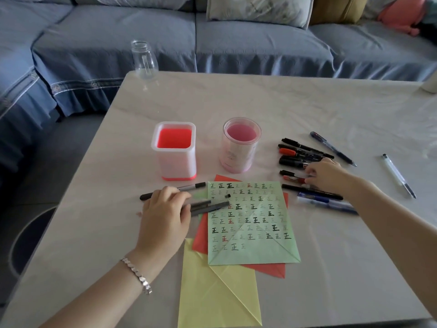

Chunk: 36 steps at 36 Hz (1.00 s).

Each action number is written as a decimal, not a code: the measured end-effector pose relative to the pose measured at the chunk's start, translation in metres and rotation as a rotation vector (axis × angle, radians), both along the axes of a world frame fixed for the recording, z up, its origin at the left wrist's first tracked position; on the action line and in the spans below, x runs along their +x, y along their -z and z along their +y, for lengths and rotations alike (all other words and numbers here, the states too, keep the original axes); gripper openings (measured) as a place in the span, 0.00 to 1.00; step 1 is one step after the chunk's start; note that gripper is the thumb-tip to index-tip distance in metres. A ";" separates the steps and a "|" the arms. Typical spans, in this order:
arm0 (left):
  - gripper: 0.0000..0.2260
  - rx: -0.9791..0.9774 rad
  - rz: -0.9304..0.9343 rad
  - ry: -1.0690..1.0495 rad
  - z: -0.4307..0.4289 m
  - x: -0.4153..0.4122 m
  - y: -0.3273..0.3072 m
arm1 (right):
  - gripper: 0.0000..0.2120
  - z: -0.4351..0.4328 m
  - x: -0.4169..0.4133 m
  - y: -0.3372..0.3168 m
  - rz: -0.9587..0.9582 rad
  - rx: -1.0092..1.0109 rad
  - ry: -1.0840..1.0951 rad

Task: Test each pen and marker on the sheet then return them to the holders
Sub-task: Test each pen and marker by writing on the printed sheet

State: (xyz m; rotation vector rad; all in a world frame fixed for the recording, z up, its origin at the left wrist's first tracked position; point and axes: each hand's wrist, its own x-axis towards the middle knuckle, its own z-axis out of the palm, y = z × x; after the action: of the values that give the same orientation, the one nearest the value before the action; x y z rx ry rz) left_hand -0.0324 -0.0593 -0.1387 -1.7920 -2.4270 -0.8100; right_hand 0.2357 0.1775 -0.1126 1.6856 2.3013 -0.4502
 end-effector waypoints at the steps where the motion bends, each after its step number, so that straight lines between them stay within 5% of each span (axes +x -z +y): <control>1: 0.10 0.013 -0.019 0.026 0.001 0.003 -0.002 | 0.15 -0.002 0.001 0.000 0.024 0.030 -0.001; 3: 0.07 0.055 -0.064 0.077 0.003 0.009 -0.006 | 0.05 -0.015 0.001 -0.005 0.046 0.164 -0.048; 7: 0.15 0.069 -0.204 0.265 0.008 0.025 -0.019 | 0.05 -0.057 -0.005 -0.014 0.250 0.444 -0.250; 13: 0.23 0.021 -0.199 0.554 0.013 0.057 -0.040 | 0.13 -0.137 -0.027 -0.033 0.518 0.318 -0.452; 19: 0.24 -0.067 -0.205 0.618 0.005 0.078 -0.040 | 0.04 -0.166 -0.032 -0.042 0.615 0.423 -0.604; 24: 0.12 -0.054 -0.410 0.397 -0.006 0.073 -0.040 | 0.13 -0.171 -0.032 -0.031 0.741 0.665 -0.289; 26: 0.09 -0.072 -0.509 0.323 -0.008 0.069 -0.039 | 0.12 -0.177 -0.037 -0.034 0.851 0.556 0.014; 29: 0.06 -0.091 -0.604 0.300 -0.011 0.066 -0.040 | 0.13 -0.182 -0.046 -0.040 1.113 0.005 0.382; 32: 0.08 -0.119 -0.585 0.429 -0.014 0.070 -0.042 | 0.23 -0.186 -0.052 -0.037 1.299 -0.443 0.506; 36: 0.14 -0.184 -0.463 0.560 -0.014 0.076 -0.044 | 0.11 -0.197 -0.065 -0.035 1.376 -0.469 0.513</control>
State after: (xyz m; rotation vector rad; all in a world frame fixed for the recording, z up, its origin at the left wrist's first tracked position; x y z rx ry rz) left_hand 0.0440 -0.0735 -0.0947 -2.6831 -2.3042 -1.1838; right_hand 0.1706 -0.0199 -0.0779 1.8934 1.9059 -2.6588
